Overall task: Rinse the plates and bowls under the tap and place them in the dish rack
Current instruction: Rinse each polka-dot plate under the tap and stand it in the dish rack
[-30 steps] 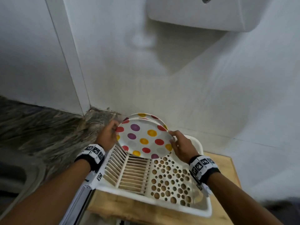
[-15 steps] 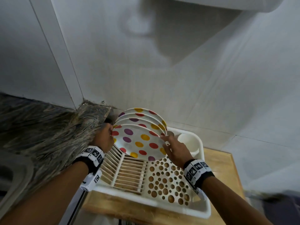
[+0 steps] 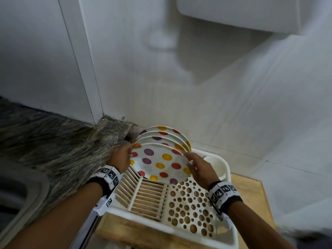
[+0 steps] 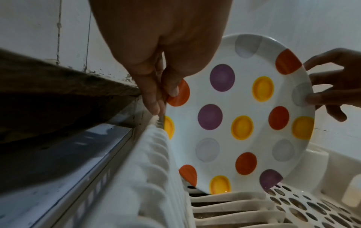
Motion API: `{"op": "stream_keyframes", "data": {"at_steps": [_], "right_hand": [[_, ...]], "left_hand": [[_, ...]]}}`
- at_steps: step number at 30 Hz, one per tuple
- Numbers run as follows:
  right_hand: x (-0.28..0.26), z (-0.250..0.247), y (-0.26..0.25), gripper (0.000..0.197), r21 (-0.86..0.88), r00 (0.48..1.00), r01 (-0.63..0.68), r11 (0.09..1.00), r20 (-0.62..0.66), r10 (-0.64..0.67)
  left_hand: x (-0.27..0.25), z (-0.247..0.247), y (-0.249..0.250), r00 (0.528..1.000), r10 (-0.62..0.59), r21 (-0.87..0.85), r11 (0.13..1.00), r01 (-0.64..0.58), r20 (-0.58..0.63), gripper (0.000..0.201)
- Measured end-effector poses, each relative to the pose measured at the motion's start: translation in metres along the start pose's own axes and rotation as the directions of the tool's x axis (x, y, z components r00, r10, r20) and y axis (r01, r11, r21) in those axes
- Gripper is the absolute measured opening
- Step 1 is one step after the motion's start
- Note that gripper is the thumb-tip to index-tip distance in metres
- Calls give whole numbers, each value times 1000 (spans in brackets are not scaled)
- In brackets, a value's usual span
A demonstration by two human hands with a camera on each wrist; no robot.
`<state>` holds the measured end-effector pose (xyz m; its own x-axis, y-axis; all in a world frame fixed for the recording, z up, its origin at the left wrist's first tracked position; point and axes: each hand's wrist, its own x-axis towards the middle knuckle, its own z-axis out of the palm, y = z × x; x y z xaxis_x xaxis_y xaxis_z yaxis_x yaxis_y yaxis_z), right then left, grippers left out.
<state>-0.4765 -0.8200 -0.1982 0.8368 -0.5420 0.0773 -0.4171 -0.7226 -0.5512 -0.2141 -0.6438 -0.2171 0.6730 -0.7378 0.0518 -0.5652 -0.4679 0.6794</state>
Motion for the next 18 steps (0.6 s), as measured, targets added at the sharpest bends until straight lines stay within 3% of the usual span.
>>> {"op": "stream_keyframes", "data": {"at_steps": [2, 11, 18], "right_hand": [[-2, 6, -2, 31, 9, 1000, 28, 1000, 11, -28], [0, 4, -8, 33, -96, 999, -13, 995, -39, 10], [8, -14, -28, 31, -134, 985, 9, 991, -171, -32]], "left_hand": [[-2, -2, -7, 1000, -19, 12, 1000, 19, -3, 32], [1, -18, -1, 990, -127, 27, 992, 125, 67, 12], [-11, -40, 8, 988, -87, 75, 994, 78, 128, 14]]}}
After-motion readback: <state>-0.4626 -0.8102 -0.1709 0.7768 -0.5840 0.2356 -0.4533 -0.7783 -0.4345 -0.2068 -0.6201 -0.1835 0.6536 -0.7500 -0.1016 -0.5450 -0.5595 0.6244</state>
